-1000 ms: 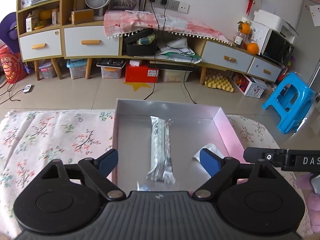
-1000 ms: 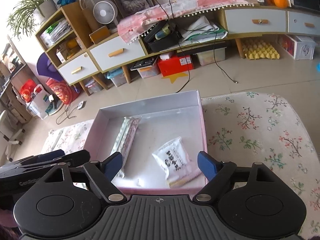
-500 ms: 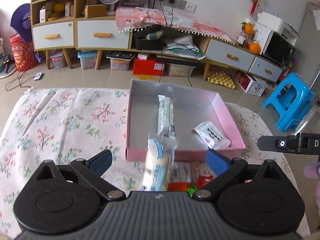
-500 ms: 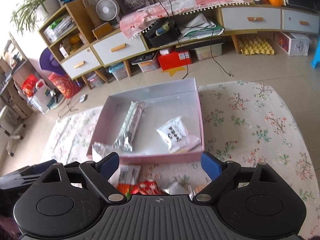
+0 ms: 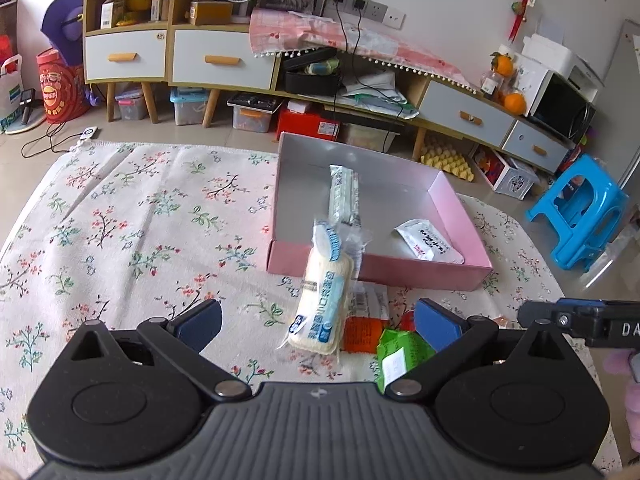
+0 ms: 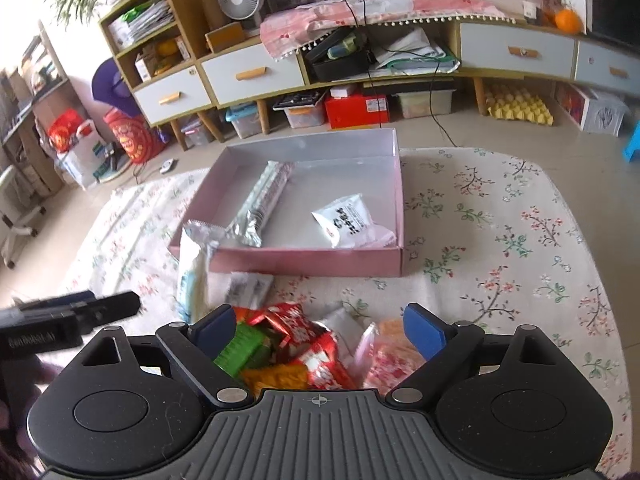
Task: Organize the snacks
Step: 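Grasp the white-and-blue milk bread bag with the left tool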
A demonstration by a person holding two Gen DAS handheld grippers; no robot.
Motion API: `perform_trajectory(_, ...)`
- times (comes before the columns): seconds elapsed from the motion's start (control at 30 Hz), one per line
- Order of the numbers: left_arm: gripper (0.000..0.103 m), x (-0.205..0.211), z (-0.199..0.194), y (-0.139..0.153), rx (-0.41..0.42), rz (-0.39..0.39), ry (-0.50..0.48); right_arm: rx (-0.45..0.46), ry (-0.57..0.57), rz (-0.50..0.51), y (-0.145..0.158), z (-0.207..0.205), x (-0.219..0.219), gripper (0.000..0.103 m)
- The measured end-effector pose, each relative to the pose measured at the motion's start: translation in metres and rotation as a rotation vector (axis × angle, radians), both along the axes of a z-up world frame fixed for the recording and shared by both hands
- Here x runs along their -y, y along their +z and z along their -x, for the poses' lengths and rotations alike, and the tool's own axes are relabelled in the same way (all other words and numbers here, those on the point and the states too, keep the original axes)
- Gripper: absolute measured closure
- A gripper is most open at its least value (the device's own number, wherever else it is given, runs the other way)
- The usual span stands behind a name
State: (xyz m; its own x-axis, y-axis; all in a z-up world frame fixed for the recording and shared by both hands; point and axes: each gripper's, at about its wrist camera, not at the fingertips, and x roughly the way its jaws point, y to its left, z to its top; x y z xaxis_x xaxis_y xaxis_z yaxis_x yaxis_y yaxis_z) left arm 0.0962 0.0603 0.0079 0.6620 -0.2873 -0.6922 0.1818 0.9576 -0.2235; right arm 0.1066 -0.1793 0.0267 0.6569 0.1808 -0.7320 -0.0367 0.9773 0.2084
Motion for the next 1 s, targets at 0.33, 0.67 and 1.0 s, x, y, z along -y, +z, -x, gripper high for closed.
perform_trajectory(0.33,0.001,0.001,-0.002,-0.021,0.017,-0.004,-0.004,-0.035,-0.022,0.065,-0.022,0.007,0.019,0.007)
perform_trajectory(0.67,0.009,0.023,-0.008,-0.041,0.056,-0.050,-0.050,-0.161,-0.087,0.049,-0.045,-0.004,0.044,0.007)
perform_trajectory(1.0,0.035,0.022,-0.019,-0.054,0.025,-0.030,-0.025,-0.181,0.086,0.144,-0.038,-0.002,0.058,0.007)
